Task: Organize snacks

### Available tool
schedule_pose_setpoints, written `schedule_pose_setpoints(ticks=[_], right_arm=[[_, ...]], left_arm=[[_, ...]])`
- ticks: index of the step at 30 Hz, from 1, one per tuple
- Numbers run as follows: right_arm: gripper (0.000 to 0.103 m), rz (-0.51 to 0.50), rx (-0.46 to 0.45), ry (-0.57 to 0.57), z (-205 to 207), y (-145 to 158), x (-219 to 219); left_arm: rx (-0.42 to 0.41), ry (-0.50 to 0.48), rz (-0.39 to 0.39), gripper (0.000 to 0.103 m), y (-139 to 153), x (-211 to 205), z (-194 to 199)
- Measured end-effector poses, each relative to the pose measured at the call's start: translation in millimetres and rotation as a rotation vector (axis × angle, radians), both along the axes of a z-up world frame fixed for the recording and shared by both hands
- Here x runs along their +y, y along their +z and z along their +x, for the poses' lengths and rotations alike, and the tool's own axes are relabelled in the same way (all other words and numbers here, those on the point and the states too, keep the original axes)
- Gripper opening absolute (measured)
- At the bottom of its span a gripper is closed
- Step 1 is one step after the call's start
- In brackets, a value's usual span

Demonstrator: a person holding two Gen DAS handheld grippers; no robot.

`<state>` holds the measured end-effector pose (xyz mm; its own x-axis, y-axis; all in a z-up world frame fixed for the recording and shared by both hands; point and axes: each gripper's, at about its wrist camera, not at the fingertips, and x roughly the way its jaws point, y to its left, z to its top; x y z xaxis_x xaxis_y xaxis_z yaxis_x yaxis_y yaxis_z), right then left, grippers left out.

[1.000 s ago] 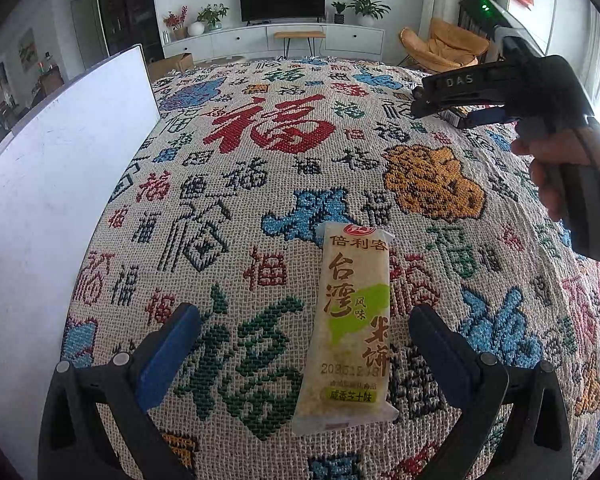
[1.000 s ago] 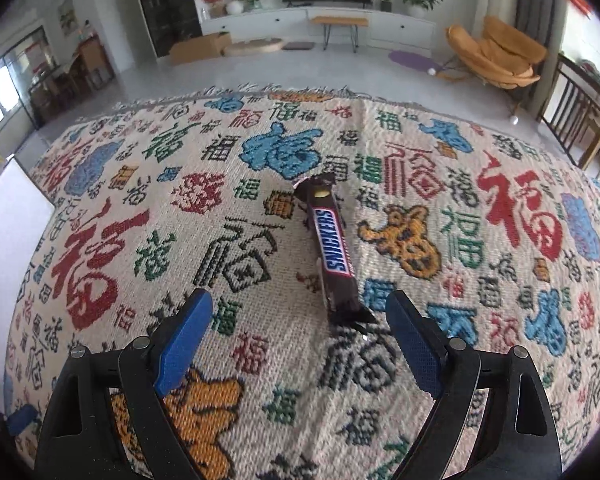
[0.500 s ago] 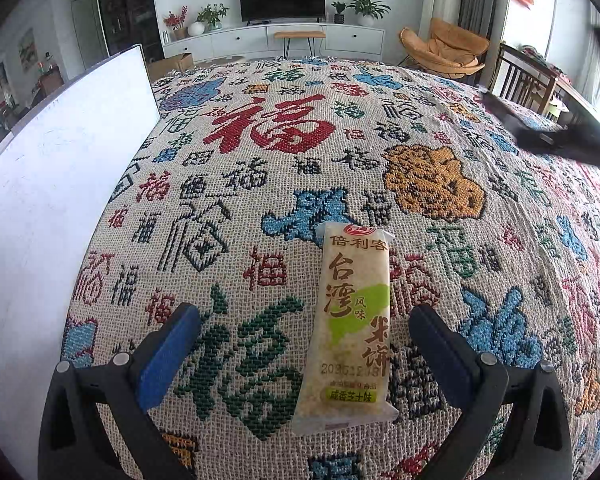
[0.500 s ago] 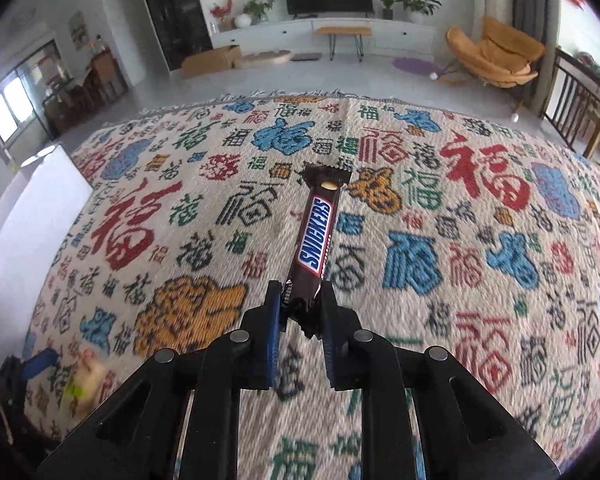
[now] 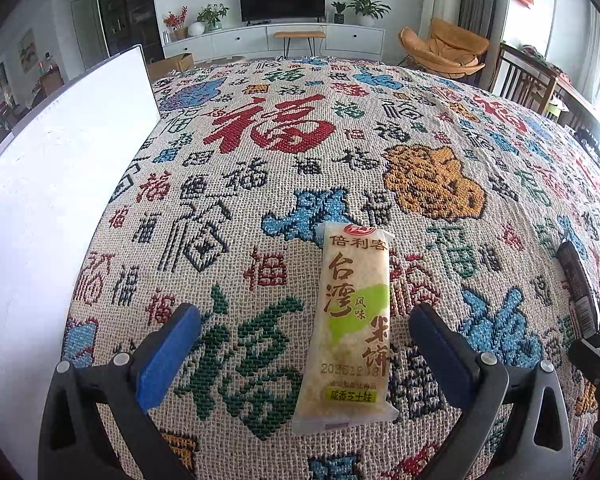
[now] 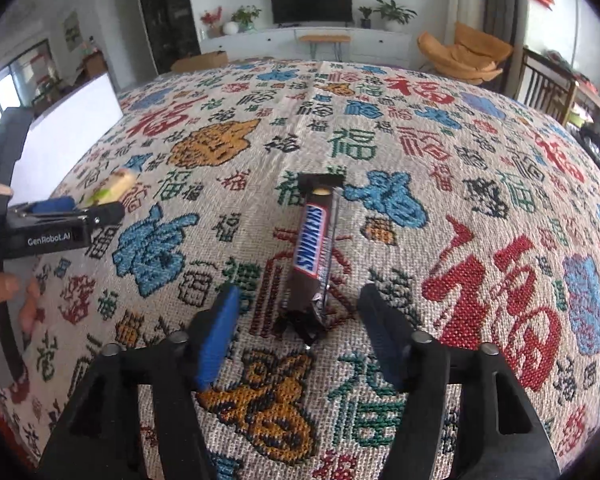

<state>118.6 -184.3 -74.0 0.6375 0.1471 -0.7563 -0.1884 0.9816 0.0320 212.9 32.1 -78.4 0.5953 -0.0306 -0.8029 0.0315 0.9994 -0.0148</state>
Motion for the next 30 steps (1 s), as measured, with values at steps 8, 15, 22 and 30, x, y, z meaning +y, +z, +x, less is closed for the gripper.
schedule_pose_setpoints(ticks=[8, 15, 22, 30], right_arm=[[0.083, -0.028, 0.023, -0.001, 3.4, -5.4, 0.5], [0.084, -0.036, 0.023, 0.000, 2.5, -6.7, 3.2], [0.084, -0.036, 0.023, -0.001, 2.6, -6.5, 2.9], [0.084, -0.036, 0.023, -0.001, 2.7, -6.4, 2.4]], left_arm=[[0.000, 0.000, 0.000, 0.103, -0.1, -0.5, 0.3], [0.000, 0.000, 0.000, 0.103, 0.0, -0.7, 0.2], [0.000, 0.000, 0.000, 0.103, -0.2, -0.5, 0.1], [0.000, 0.000, 0.000, 0.103, -0.2, -0.5, 0.1]])
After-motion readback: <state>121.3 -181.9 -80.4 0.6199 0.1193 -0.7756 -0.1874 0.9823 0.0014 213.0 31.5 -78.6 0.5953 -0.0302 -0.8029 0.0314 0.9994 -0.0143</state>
